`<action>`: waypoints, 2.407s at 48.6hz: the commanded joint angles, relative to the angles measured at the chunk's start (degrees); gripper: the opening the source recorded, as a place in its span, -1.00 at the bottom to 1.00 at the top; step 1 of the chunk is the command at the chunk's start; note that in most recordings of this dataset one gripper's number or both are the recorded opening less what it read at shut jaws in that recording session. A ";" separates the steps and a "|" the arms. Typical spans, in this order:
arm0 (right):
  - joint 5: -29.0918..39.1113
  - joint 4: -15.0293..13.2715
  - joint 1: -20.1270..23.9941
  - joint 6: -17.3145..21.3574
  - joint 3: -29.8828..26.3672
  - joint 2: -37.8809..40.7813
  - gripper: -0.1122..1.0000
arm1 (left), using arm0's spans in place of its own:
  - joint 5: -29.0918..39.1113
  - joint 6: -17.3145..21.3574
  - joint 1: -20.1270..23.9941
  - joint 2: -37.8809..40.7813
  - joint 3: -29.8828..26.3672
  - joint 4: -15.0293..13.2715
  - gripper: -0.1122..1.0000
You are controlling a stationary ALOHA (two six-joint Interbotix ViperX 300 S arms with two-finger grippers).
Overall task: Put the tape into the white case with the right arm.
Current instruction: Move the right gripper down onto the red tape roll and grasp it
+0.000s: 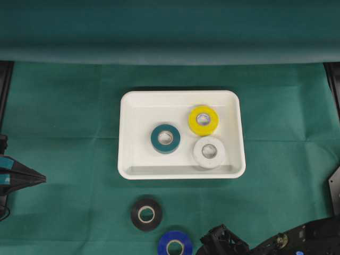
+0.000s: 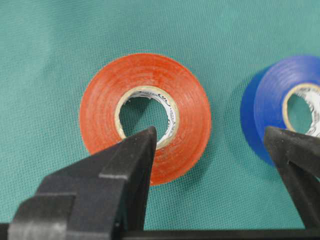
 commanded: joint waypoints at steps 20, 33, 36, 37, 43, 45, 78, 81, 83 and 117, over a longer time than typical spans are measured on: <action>15.47 4.57 1.23 12.83 -6.24 0.44 0.37 | -0.62 0.00 0.18 0.44 -0.53 -0.09 -0.80; 15.64 9.05 2.02 13.10 -7.47 0.62 0.36 | -0.53 0.00 0.18 0.44 -0.53 -0.09 -0.80; 15.91 10.99 2.11 13.10 -7.91 0.62 0.37 | -0.53 0.00 0.18 0.44 -0.53 -0.09 -0.80; 15.91 11.34 2.20 13.10 -8.00 0.62 0.37 | -0.53 0.00 0.18 0.44 -0.53 -0.09 -0.80; 15.82 11.69 2.20 13.10 -8.00 1.23 0.37 | -0.53 0.00 0.18 0.44 -0.53 -0.09 -0.80; 15.64 11.69 2.20 13.10 -8.09 1.49 0.37 | -0.53 0.00 0.18 0.44 -0.53 -0.18 -0.80; 15.64 11.69 2.20 13.01 -10.46 6.94 0.33 | -0.62 0.00 0.18 0.44 -0.53 -0.18 -0.80; 15.64 11.69 2.20 13.01 -10.55 6.94 0.24 | -0.62 0.00 0.18 0.44 -0.53 -0.18 -0.80; 15.73 11.69 2.20 13.01 -10.63 6.94 0.07 | -0.62 0.00 0.18 0.44 -0.44 -0.18 -0.80; 16.52 11.60 2.99 10.46 -11.51 6.59 -0.78 | -0.53 0.00 0.18 0.44 -0.53 -0.09 -0.80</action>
